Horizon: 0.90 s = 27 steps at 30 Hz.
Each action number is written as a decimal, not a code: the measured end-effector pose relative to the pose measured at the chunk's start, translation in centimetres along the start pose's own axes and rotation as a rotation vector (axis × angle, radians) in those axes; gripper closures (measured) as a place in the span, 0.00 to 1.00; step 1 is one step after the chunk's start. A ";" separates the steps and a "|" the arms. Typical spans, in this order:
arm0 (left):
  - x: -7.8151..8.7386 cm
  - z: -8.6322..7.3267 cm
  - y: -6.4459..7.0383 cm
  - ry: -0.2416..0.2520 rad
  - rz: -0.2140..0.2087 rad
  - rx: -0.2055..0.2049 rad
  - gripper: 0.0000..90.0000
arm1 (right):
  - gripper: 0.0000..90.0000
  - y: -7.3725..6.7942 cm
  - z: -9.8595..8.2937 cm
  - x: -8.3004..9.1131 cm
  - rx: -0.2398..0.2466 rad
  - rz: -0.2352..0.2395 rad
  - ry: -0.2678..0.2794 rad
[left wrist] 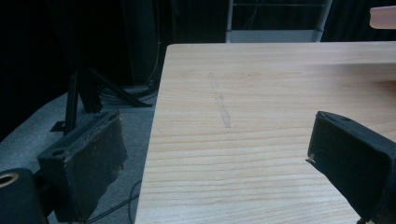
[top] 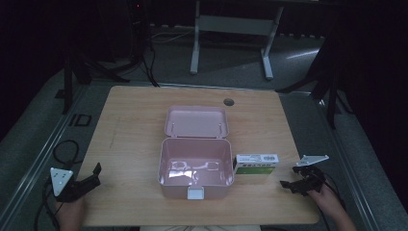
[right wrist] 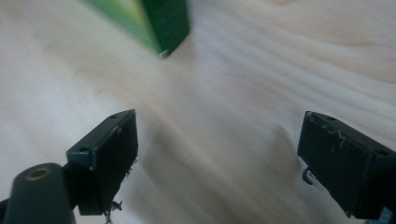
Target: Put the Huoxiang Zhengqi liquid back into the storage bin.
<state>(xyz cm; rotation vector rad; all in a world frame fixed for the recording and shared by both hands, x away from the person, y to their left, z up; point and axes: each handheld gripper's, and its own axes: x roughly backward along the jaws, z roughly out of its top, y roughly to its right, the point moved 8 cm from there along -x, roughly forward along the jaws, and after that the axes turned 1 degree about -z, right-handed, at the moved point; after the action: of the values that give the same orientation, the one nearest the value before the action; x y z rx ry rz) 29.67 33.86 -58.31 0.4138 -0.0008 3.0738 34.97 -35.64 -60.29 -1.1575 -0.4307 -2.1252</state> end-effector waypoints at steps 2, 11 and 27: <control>0.0 0.0 0.0 0.000 -0.001 0.000 0.05 | 0.14 -0.3 0.0 0.3 0.040 0.017 -0.036; 0.0 0.0 0.0 -0.001 -0.002 -0.004 0.05 | 0.15 -1.8 0.0 0.6 0.236 0.034 -0.249; 0.0 0.0 0.1 -0.004 -0.008 -0.007 0.05 | 0.16 -4.5 1.5 1.3 0.466 0.054 -0.440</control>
<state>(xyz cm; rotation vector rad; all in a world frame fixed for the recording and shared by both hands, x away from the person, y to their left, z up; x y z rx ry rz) 29.69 33.78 -58.33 0.4186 -0.0099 3.0645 32.27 -32.08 -58.31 -1.3240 -1.0192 -1.5895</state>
